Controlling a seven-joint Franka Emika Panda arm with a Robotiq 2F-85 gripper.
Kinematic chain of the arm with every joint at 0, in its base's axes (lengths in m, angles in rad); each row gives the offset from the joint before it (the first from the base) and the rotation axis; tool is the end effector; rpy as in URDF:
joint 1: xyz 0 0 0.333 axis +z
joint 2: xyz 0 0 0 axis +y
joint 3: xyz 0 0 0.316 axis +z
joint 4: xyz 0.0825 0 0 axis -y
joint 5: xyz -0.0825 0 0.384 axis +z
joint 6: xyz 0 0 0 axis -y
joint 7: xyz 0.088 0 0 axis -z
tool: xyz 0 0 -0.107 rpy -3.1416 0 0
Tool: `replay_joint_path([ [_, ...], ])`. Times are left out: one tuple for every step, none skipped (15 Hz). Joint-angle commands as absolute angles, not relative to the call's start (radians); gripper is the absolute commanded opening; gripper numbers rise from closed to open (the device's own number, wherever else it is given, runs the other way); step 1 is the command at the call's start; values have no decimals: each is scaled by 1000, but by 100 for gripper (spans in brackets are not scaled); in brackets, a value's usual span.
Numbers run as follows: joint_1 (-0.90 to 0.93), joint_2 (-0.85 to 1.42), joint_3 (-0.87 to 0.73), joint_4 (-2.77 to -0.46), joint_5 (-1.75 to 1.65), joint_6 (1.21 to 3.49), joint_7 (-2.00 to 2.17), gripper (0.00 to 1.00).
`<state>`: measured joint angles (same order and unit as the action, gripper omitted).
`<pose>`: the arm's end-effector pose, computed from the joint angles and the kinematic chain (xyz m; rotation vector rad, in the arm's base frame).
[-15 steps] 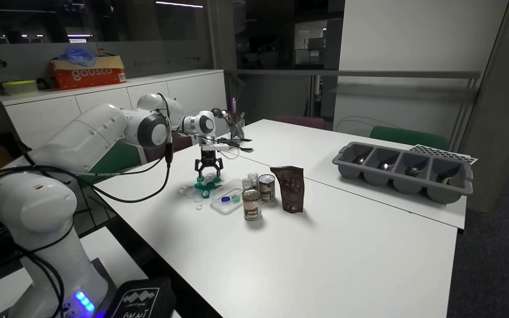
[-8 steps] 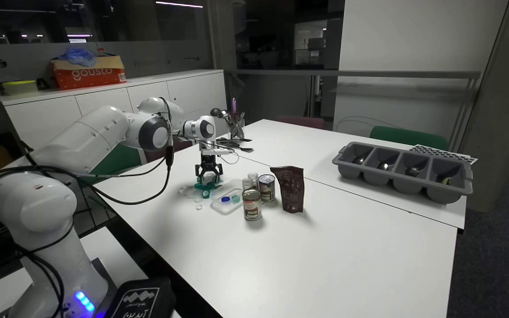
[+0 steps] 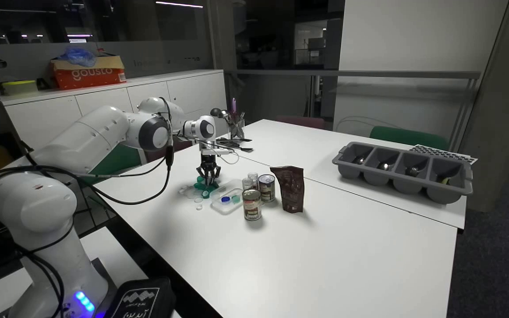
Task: Put one of the blue brackets in the container
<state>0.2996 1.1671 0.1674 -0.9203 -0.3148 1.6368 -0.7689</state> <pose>0.6855 0.2617 0.1343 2.4233 1.7681 -0.6929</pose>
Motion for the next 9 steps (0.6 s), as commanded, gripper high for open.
replay_joint_path([
  [294, 1143, 166, -954, -313, 1635, -758, 0],
  [294, 1141, 166, -954, -313, 1634, -757, 0],
  [295, 1138, 166, -955, -313, 1633, -756, 0],
  [296, 1138, 165, -955, -314, 1632, -755, 0],
  [298, 1135, 164, -957, -315, 1629, -751, 0],
  [301, 1130, 163, -961, -317, 1629, -745, 0],
  [303, 1127, 162, -963, -318, 1628, -738, 0],
  [306, 1120, 160, -969, -321, 1627, -727, 0],
  [309, 1114, 159, -973, -322, 1626, -719, 0],
])
